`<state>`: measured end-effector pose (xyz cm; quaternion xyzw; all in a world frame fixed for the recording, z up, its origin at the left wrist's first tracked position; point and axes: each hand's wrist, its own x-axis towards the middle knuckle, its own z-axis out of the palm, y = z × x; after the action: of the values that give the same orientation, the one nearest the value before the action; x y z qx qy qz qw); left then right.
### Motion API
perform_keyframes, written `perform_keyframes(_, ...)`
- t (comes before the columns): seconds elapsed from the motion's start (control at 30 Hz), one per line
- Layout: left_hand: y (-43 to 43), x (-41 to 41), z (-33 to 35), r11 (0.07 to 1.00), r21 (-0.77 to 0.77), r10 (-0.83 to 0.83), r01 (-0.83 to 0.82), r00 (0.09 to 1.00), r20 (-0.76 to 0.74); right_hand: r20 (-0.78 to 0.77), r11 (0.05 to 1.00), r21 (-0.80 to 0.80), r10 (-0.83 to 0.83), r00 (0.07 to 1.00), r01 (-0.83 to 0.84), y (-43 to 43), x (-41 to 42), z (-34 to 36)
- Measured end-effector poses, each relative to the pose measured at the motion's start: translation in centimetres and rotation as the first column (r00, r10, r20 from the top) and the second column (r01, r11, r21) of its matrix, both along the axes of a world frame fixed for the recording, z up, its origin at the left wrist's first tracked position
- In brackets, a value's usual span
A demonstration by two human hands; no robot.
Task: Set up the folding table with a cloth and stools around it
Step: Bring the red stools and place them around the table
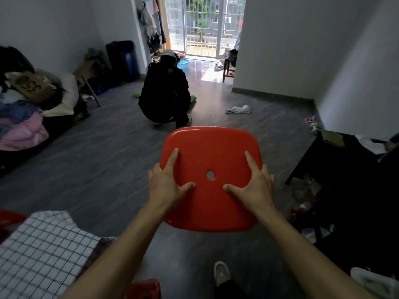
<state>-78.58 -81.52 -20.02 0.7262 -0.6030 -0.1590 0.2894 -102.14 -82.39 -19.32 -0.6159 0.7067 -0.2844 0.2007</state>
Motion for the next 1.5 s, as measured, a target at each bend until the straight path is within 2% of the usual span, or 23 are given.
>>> perform_keyframes(0.2, -6.6, -0.1, -0.3, 0.991, 0.057, 0.114, -0.118, 0.991, 0.071, 0.04, 0.993, 0.035, 0.11, 0.993, -0.111, -9.2, 0.2, -1.6)
perform_keyframes(0.47, -12.6, 2.2, 0.0, 0.955, 0.07, 0.284, -0.29, 0.956, 0.077, 0.057, 0.956, 0.06, 0.285, 0.957, -0.288, -19.4, 3.4, -1.2)
perform_keyframes(0.63, -15.9, 5.9, -0.3, 0.914, 0.081, 0.395, -0.397, 0.918, 0.046, 0.053, 0.918, 0.073, 0.386, 0.921, -0.389, -25.0, 8.3, -1.3)
perform_keyframes(1.13, -26.0, 22.3, -4.3, 0.822, 0.138, 0.563, -0.552, 0.824, -0.064, -0.084, 0.828, 0.105, 0.559, 0.825, -0.55, -39.3, 27.2, -2.6)
perform_keyframes(1.33, -28.0, 26.9, -4.8, 0.738, 0.18, 0.667, -0.651, 0.744, -0.042, -0.067, 0.737, 0.154, 0.672, 0.737, -0.658, -43.9, 34.2, -4.0)
perform_keyframes(1.5, -30.2, 30.3, -6.7, 0.61, 0.251, 0.779, -0.751, 0.627, -0.015, -0.026, 0.611, 0.178, 0.786, 0.617, -0.771, -48.7, 40.2, -6.6)
